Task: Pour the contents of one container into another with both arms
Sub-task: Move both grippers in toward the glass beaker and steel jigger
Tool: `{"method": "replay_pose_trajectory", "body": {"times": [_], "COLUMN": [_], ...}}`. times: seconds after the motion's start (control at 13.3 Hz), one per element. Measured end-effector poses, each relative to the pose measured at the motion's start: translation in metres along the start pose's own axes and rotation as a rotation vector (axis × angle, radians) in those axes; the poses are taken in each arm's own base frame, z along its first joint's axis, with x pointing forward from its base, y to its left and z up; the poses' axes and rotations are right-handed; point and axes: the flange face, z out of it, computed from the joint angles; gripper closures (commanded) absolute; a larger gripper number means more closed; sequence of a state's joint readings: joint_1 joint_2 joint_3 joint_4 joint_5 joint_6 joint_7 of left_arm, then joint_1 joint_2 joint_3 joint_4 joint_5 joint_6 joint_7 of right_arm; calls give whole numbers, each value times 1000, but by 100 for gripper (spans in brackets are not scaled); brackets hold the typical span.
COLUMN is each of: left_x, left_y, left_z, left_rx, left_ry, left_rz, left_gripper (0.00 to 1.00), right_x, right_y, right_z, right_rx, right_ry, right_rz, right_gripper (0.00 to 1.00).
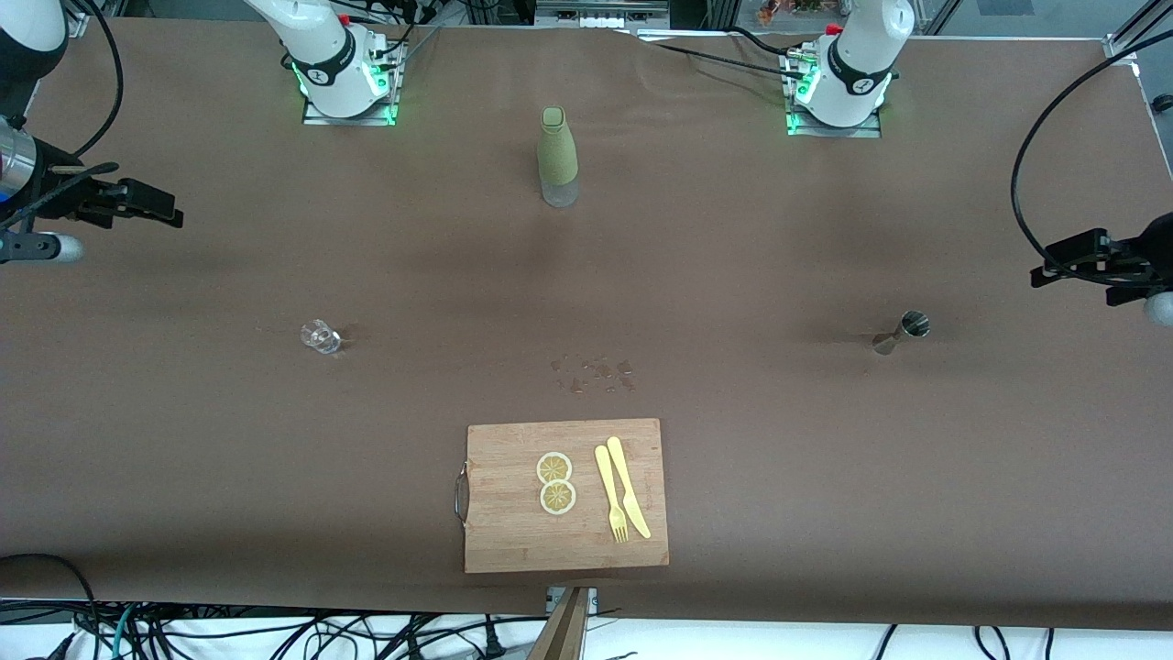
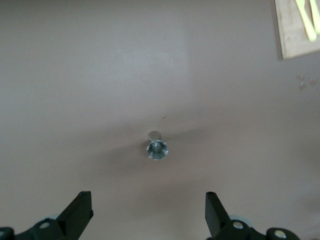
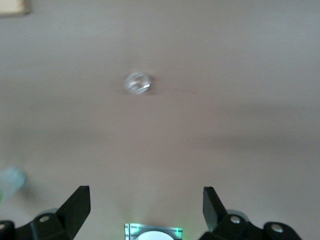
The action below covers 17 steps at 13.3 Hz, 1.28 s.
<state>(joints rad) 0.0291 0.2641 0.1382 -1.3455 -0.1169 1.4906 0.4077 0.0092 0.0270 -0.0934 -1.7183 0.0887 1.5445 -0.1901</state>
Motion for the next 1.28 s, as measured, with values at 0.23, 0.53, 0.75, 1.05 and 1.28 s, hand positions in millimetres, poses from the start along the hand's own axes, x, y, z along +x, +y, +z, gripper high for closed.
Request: {"method": "replay_pose_trajectory", "body": {"times": [0.23, 0.53, 0.75, 1.05, 1.28], "left_x": [-14, -30, -49, -105, -127], "left_y": [-50, -99, -127, -194, -211], "left_z": [25, 60, 76, 136, 199], "left_rx": [-75, -211, -272, -427, -544], "left_ry": [-9, 28, 66, 245, 355], "left_rz": [176, 178, 258, 445, 574], "left_gripper": [0, 0, 0, 0, 0], "right_x": [2, 7, 14, 24, 47], "right_y": [49, 84, 118, 179, 193], "right_z": [22, 51, 82, 157, 207], "right_rx": [107, 166, 289, 507, 554], "right_ry": [-28, -53, -2, 175, 345], "right_rz": [-158, -406, -620, -870, -1049], "right_gripper": [0, 0, 0, 0, 0]}}
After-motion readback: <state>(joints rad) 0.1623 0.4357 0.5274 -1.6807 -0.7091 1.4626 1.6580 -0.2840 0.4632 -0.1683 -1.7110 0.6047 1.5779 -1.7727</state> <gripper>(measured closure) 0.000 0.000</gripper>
